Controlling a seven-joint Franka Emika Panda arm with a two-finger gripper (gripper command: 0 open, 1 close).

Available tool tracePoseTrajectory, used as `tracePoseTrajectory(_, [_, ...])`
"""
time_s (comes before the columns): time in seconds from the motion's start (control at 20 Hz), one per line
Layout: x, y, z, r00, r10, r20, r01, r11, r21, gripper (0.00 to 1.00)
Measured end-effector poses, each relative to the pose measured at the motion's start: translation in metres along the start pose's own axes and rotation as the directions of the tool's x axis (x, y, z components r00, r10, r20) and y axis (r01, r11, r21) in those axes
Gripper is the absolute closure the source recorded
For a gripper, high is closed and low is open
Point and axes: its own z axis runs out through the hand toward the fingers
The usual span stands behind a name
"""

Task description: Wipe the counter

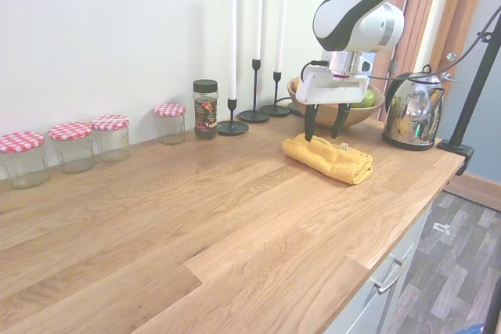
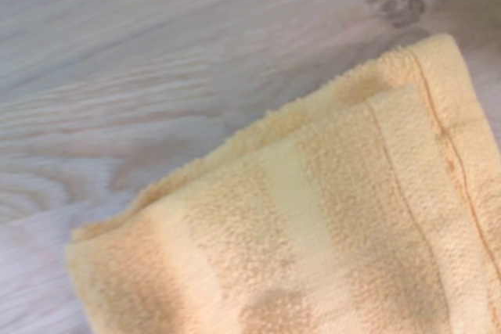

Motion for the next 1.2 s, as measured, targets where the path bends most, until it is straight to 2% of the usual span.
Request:
tracePoseTrajectory(0.6, [0.003, -0.001, 0.033, 0.999, 0.005, 0.033, -0.004, 1.0, -0.025, 0.0])
tracePoseTrajectory(0.65, [0.003, -0.001, 0.033, 0.999, 0.004, 0.036, -0.003, 1.0, -0.022, 1.0])
tracePoseTrajectory(1.2, [0.005, 0.0, 0.036, 0.999, -0.013, 0.039, 0.014, 1.0, -0.009, 1.0])
